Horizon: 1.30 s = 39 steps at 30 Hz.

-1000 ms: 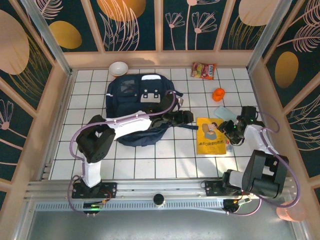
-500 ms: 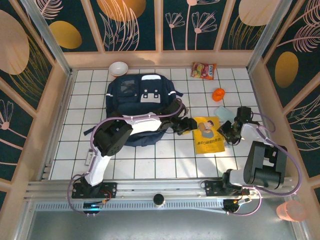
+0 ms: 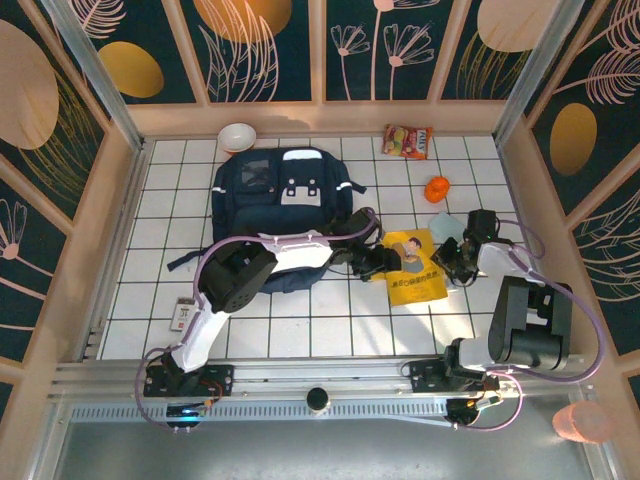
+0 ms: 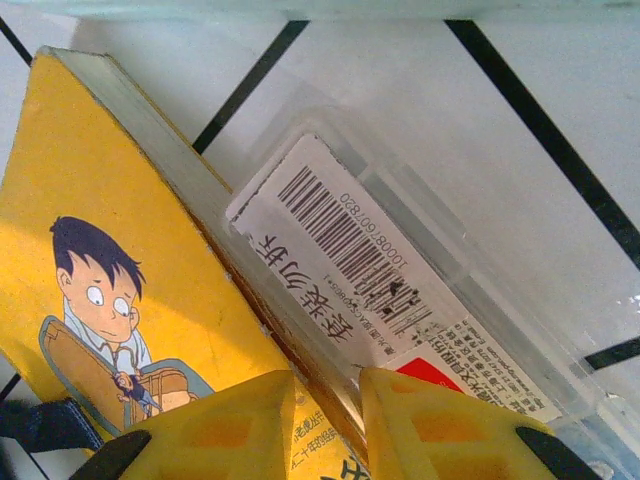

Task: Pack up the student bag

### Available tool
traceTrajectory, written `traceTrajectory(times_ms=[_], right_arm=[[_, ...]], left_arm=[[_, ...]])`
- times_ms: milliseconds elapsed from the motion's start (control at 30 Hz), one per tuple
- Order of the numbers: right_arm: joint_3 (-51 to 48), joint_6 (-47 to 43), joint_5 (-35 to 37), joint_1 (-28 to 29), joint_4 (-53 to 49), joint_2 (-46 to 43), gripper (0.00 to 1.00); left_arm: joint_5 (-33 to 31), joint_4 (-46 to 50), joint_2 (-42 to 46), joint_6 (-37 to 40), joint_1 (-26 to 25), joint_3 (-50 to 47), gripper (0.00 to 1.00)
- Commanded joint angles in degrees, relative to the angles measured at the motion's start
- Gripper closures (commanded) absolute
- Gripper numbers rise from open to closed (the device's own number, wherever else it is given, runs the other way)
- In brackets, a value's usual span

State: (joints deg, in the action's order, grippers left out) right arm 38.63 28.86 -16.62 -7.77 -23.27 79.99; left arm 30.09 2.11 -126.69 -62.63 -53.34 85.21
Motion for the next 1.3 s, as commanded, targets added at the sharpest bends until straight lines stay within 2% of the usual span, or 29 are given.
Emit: traceTrajectory(times_ms=[0,367,533,800,1033,1267], right_arm=[[-1.3,-0.8,-4.8,1.3,-4.2,2.4,0.75],[-2.6,-1.5,-5.6,1.3,-5.1,1.8,0.77],[-3.4,-0.6,-5.2,1.3,-4.6,0.4,0.78],[-5.8,1.4,-5.4,1.4,-3.2,-1.7,0.78],[-6.6,2.7,-6.1,1.4,-2.2,-3.1,0.79],[-7.6,3.9,-6.3,2.1,-1.8,-4.9,0.79]], left_arm=[[-1.9,-9.3,3.1,-2.7,-1.6,0.5,0.45],[-0.4,-27.2,7.4,-9.3,-1.6,-9.3,0.41],[1.1,-34.4,6.6,-11.3,-1.6,-9.1,0.42],[1.0,-30.7,6.5,-5.6,-1.6,-6.8,0.41],[1.0,-35.2,7.8,-5.9,-1.5,-8.9,0.41],[-0.6,-30.2,9.5,-2.6,-1.4,-9.1,0.40]])
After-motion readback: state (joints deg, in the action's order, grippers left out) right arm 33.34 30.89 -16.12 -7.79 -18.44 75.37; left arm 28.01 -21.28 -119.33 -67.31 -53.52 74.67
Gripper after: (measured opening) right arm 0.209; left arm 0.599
